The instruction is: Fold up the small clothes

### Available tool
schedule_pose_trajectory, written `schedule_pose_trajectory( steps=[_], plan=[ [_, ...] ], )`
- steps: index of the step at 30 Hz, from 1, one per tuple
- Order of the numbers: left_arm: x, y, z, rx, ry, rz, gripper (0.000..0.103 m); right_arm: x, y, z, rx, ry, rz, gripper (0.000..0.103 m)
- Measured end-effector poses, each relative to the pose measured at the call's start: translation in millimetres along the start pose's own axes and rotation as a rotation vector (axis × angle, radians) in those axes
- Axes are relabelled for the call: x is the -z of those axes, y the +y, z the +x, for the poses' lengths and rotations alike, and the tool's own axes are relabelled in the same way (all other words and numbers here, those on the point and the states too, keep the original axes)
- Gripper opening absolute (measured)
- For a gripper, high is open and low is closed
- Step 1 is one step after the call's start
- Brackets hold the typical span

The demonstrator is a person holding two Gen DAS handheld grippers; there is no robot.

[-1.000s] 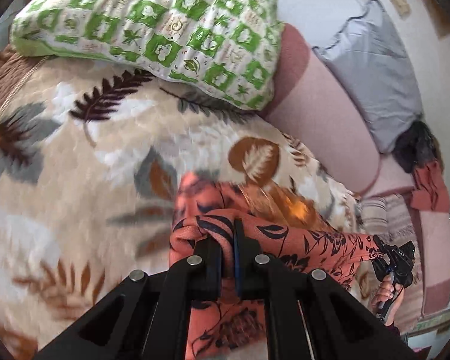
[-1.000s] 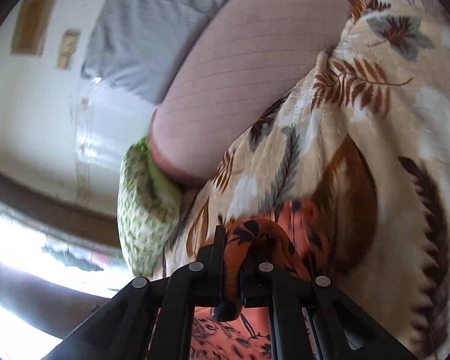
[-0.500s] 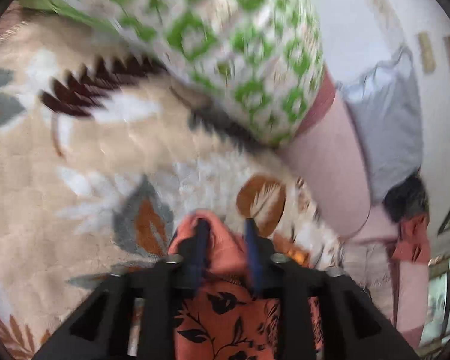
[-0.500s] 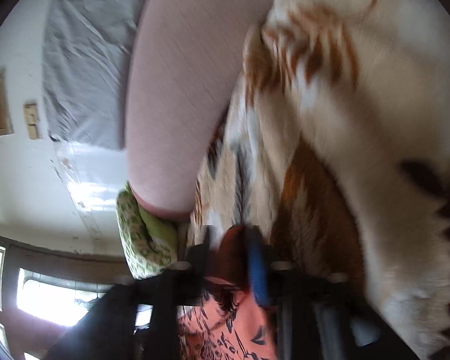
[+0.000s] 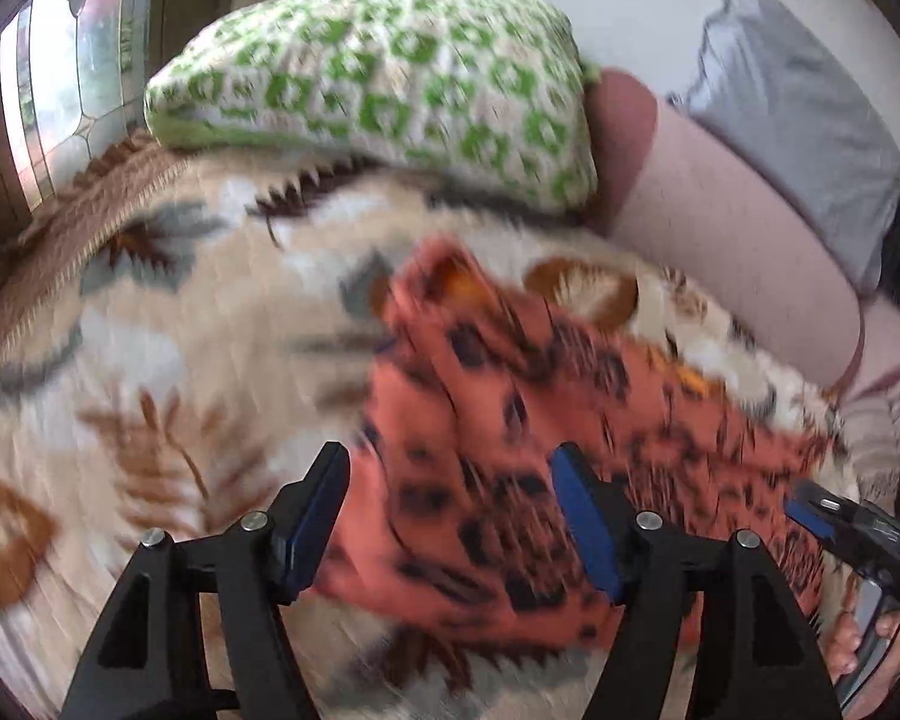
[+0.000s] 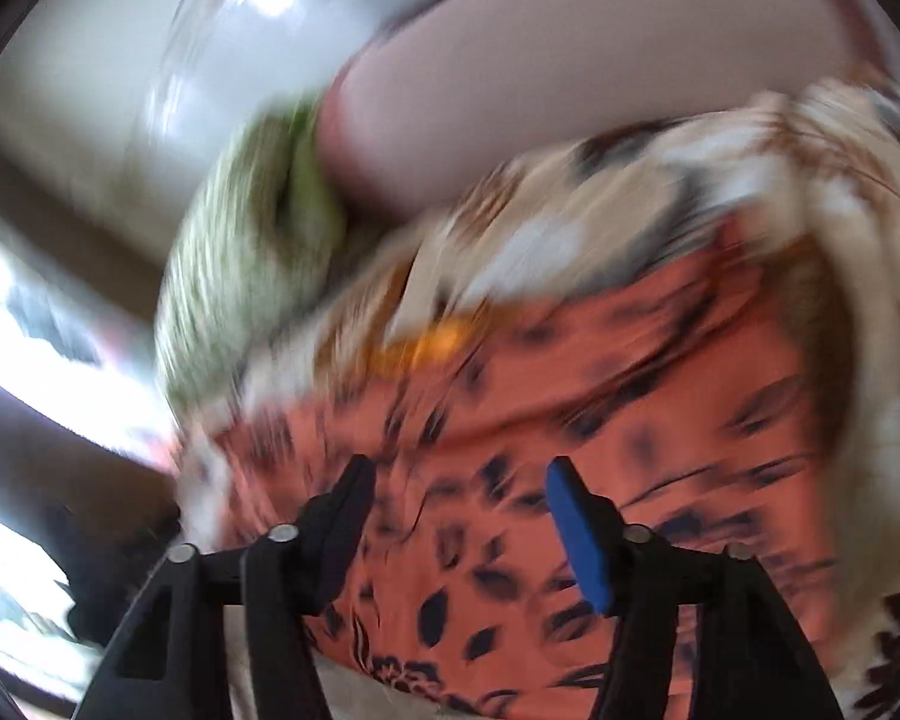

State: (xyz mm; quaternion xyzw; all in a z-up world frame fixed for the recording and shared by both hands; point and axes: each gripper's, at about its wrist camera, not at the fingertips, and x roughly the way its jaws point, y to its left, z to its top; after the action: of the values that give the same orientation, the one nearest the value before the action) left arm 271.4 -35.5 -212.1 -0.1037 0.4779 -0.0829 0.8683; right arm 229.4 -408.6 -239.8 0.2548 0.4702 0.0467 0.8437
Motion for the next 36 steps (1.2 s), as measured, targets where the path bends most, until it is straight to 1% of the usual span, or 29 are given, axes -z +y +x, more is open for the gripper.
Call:
schedule_pose_trajectory(
  steps=[1, 3, 4, 5, 7, 8, 10, 11, 12, 14, 15, 16, 20, 21, 23, 25, 26, 27, 28, 30, 31, 32, 35, 36],
  plan=[
    [7, -3, 5, -0.007, -0.007, 0.013, 0.071, 6, 13, 14, 0.009, 0.035, -0.031, 0.047],
    [14, -6, 19, -0.047, 0.004, 0.056, 0.071, 17, 35, 47, 0.049, 0.115, -0.096, 0.044],
    [15, -6, 28, -0.061, 0.024, 0.071, 0.071, 17, 43, 61, 0.073, 0.137, -0.118, 0.043],
    [14, -5, 35, -0.066, 0.036, 0.071, 0.071, 11, 52, 76, 0.114, 0.129, -0.149, 0.043],
    [9, 1, 44, -0.076, 0.038, 0.061, 0.071, -6, 64, 89, 0.159, 0.071, -0.193, 0.043],
    [6, 3, 48, -0.074, 0.021, 0.058, 0.071, -18, 66, 97, 0.178, 0.049, -0.193, 0.043],
    [-1, 5, 54, -0.086, 0.025, 0.058, 0.071, -47, 58, 113, 0.200, 0.019, -0.117, 0.043],
    [-3, 7, 58, -0.083, 0.026, 0.053, 0.071, -60, 52, 114, 0.192, 0.001, -0.077, 0.043],
    [-5, 14, 61, -0.081, 0.031, 0.035, 0.071, -72, 50, 113, 0.177, -0.043, -0.036, 0.043],
    [-7, 21, 67, -0.072, 0.053, 0.004, 0.071, -87, 44, 102, 0.163, -0.113, 0.011, 0.043],
    [-8, 24, 68, -0.060, 0.065, -0.007, 0.071, -91, 40, 94, 0.151, -0.135, 0.033, 0.044],
    [-8, 26, 69, -0.055, 0.068, -0.017, 0.071, -91, 35, 85, 0.139, -0.148, 0.042, 0.044],
    [-9, 30, 63, -0.076, 0.055, -0.037, 0.071, -79, 16, 51, 0.176, -0.178, 0.020, 0.043],
    [-8, 31, 62, -0.087, 0.056, -0.043, 0.071, -74, 4, 40, 0.199, -0.177, 0.019, 0.043],
    [-5, 32, 60, -0.100, 0.059, -0.056, 0.071, -65, -14, 32, 0.274, -0.152, 0.022, 0.043],
    [-2, 31, 62, -0.118, 0.069, -0.054, 0.071, -58, -38, 36, 0.349, -0.098, 0.047, 0.043],
    [-1, 31, 63, -0.124, 0.074, -0.053, 0.072, -55, -52, 42, 0.381, -0.056, 0.066, 0.043],
    [-1, 32, 65, -0.129, 0.082, -0.053, 0.073, -53, -63, 46, 0.397, -0.037, 0.084, 0.042],
    [0, 34, 68, -0.136, 0.095, -0.052, 0.074, -53, -64, 45, 0.388, -0.056, 0.095, 0.041],
    [0, 37, 67, -0.132, 0.106, -0.063, 0.075, -56, -51, 40, 0.384, -0.062, 0.098, 0.043],
    [0, 38, 66, -0.130, 0.107, -0.071, 0.075, -57, -37, 42, 0.349, -0.059, 0.074, 0.043],
    [-1, 39, 65, -0.132, 0.105, -0.075, 0.075, -59, -16, 45, 0.304, -0.055, 0.036, 0.043],
    [-2, 40, 63, -0.139, 0.098, -0.075, 0.075, -62, 42, 63, 0.207, -0.039, -0.068, 0.043],
    [-2, 41, 64, -0.137, 0.100, -0.075, 0.075, -62, 70, 75, 0.152, -0.022, -0.117, 0.043]
  ],
)
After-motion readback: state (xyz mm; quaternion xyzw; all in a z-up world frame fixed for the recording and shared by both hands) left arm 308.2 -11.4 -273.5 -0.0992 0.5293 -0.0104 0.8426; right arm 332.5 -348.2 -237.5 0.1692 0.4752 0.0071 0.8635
